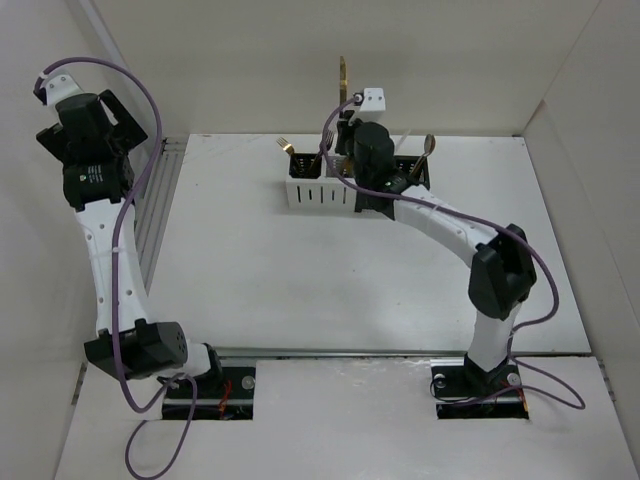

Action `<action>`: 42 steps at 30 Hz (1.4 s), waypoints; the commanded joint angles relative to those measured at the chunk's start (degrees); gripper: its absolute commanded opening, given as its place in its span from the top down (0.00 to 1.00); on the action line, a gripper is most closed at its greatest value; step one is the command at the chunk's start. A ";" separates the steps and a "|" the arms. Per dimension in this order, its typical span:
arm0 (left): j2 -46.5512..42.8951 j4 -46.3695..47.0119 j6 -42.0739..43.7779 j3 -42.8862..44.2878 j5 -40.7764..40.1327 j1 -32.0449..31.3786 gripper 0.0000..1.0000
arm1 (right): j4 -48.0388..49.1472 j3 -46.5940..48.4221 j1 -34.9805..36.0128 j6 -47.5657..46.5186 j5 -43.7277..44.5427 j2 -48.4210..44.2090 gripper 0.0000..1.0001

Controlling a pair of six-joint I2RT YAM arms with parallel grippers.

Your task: Sort the eating utensils into containers

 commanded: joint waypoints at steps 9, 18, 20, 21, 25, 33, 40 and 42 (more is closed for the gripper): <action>5.68 2.95 1.99 3.83 0.97 0.29 0.08 | 17.16 -2.97 -2.72 1.14 5.19 10.17 1.00; 10.77 1.80 2.52 7.61 -0.71 0.29 0.08 | 18.48 -1.75 -2.20 2.38 10.65 17.54 1.00; 11.56 1.80 2.52 9.10 -0.09 0.29 0.08 | 16.57 -0.26 -1.59 2.38 13.11 18.95 1.00; 12.18 1.28 2.52 9.11 0.43 0.29 0.08 | 15.24 0.27 -1.58 2.38 14.33 19.48 1.00; 12.71 1.28 1.38 10.34 0.96 0.29 0.08 | 14.44 0.28 0.78 1.07 19.09 20.01 1.00; 12.10 0.75 1.38 10.87 1.66 0.29 0.07 | 14.44 -1.65 1.32 1.06 18.75 16.68 0.55; 10.95 0.75 1.90 10.87 1.41 0.29 0.06 | 14.44 -2.88 2.37 -0.08 18.13 8.16 0.10; 9.91 0.75 2.61 10.87 0.87 0.29 0.05 | 14.44 -3.59 2.37 -1.91 17.43 3.43 0.00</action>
